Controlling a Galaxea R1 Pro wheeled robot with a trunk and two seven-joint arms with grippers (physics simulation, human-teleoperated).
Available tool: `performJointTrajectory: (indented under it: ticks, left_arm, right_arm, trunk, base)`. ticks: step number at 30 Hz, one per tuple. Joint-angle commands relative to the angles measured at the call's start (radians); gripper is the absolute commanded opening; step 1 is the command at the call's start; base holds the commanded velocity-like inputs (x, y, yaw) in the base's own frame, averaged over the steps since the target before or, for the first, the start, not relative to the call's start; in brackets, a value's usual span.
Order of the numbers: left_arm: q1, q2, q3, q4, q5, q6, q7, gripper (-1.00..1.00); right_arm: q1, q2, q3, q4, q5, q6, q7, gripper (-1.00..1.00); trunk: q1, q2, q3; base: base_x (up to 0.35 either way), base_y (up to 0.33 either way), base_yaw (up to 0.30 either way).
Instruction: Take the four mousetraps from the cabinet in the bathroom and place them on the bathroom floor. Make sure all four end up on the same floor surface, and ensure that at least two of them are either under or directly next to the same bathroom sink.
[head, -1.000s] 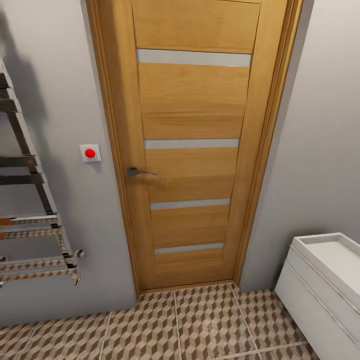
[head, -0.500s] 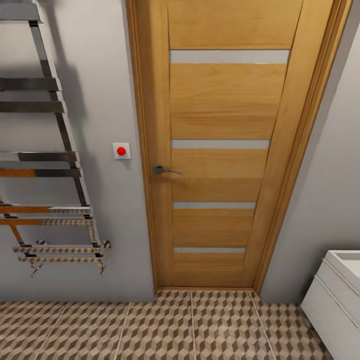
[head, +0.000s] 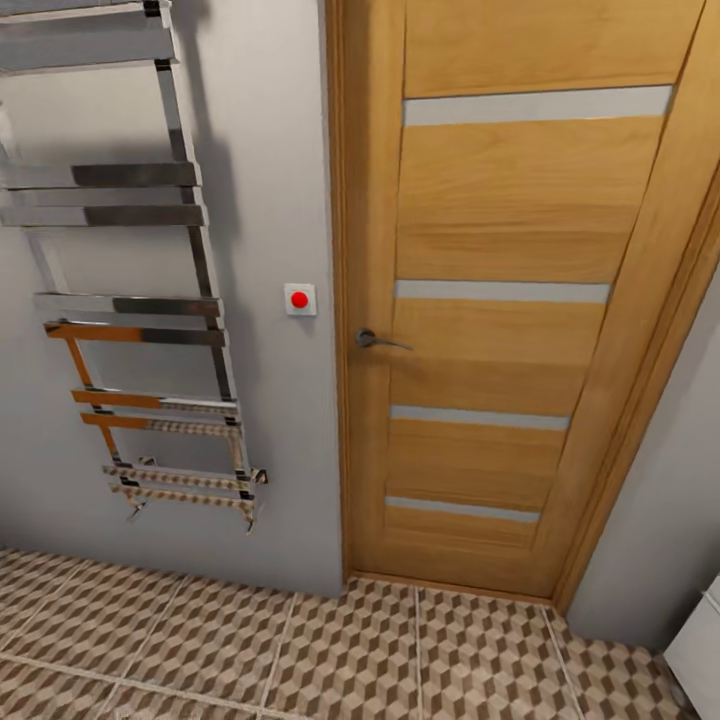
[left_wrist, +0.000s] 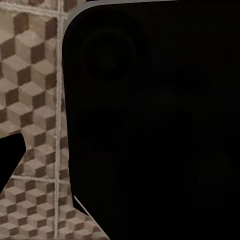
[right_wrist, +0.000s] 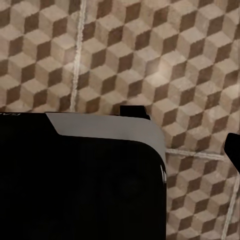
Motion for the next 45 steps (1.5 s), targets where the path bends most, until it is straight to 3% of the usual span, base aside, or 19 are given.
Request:
performJointTrajectory:
  ticks: [1, 45]
  left_arm:
    - [0.001, 0.0, 0.001, -0.002, 0.001, -0.001, -0.001, 1.0]
    - [0.001, 0.001, 0.001, -0.002, 0.001, -0.001, -0.001, 1.0]
  right_arm:
    - [-0.001, 0.0, 0.0, 0.001, 0.0, -0.003, 0.0, 1.0]
    - [-0.002, 0.0, -0.001, 0.001, 0.0, -0.004, 0.0, 1.0]
  trunk:
    - [0.0, 0.0, -0.001]
    - [0.0, 0.0, -0.001]
  base:
    - [0.0, 0.0, 0.293]
    - [0.0, 0.0, 0.293]
